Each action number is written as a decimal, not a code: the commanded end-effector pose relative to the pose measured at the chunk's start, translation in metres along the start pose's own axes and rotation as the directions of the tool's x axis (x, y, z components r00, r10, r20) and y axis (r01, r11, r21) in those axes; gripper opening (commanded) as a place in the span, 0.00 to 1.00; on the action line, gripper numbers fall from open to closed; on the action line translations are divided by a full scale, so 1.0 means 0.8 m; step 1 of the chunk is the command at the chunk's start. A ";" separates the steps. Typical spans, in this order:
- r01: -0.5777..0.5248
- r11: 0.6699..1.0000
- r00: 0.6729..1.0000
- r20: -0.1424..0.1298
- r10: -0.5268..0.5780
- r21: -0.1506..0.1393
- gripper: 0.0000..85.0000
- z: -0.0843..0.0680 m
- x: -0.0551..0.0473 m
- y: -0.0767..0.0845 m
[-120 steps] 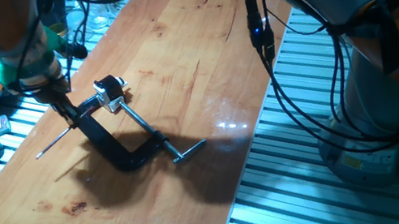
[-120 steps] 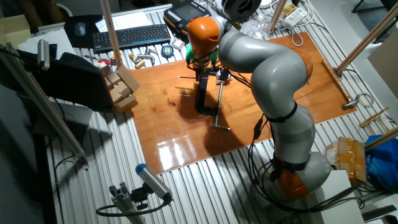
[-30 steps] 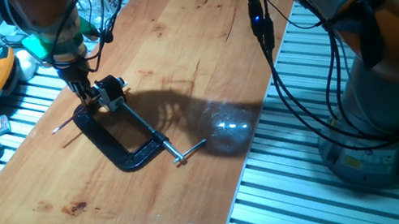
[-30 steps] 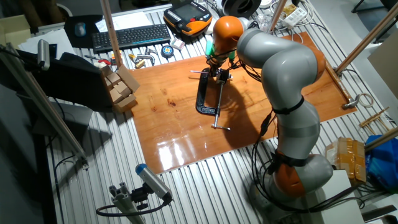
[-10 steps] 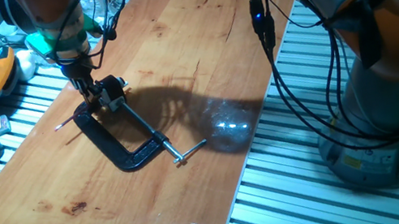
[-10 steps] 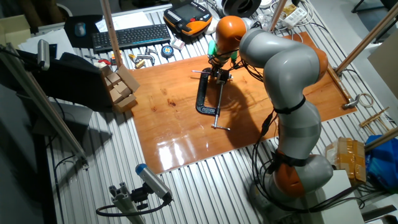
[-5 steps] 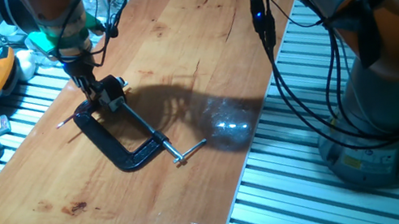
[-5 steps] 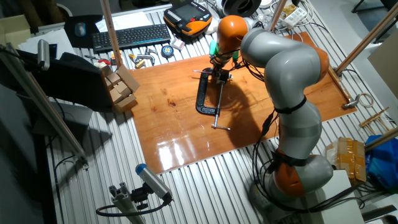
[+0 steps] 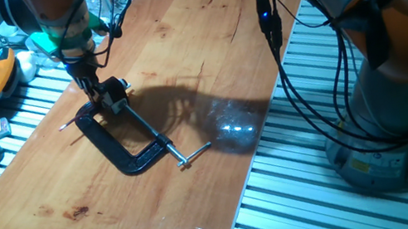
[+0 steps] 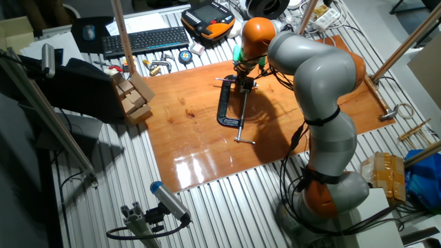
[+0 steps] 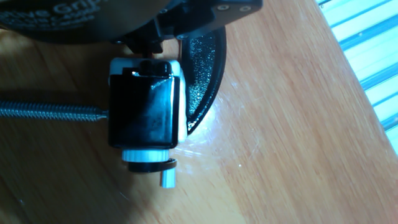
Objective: Insert the pencil into the pencil sharpener
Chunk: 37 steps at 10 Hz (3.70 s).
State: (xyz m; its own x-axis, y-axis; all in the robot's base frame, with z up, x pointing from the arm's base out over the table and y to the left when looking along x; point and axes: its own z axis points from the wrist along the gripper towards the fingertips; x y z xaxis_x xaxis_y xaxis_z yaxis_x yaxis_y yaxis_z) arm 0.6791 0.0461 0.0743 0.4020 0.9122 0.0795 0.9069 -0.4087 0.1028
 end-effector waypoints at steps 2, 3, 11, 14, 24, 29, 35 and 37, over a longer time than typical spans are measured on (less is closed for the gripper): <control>0.007 1.000 1.000 0.000 -0.007 -0.001 0.00 0.002 -0.004 0.000; 0.007 1.000 1.000 0.000 -0.007 -0.001 0.00 0.002 -0.005 0.000; 0.015 1.000 1.000 -0.003 -0.015 0.005 0.20 0.001 -0.005 -0.001; 0.020 1.000 1.000 0.000 -0.020 0.004 0.60 0.001 -0.004 -0.001; 0.132 0.991 0.991 0.035 -0.132 -0.005 0.40 -0.067 0.030 -0.006; 0.422 0.907 0.906 0.046 -0.422 0.007 0.00 -0.111 0.059 -0.015; 0.975 0.223 0.223 0.022 -0.975 0.012 0.00 -0.144 0.024 -0.025; 0.995 0.099 0.099 -0.005 -0.995 -0.013 0.00 -0.160 0.006 -0.022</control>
State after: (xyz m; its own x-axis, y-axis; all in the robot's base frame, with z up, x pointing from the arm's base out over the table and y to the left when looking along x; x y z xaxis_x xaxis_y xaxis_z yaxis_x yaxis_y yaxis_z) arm 0.6472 0.0527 0.2019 -0.1400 0.9861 -0.0893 0.9832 0.1491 0.1052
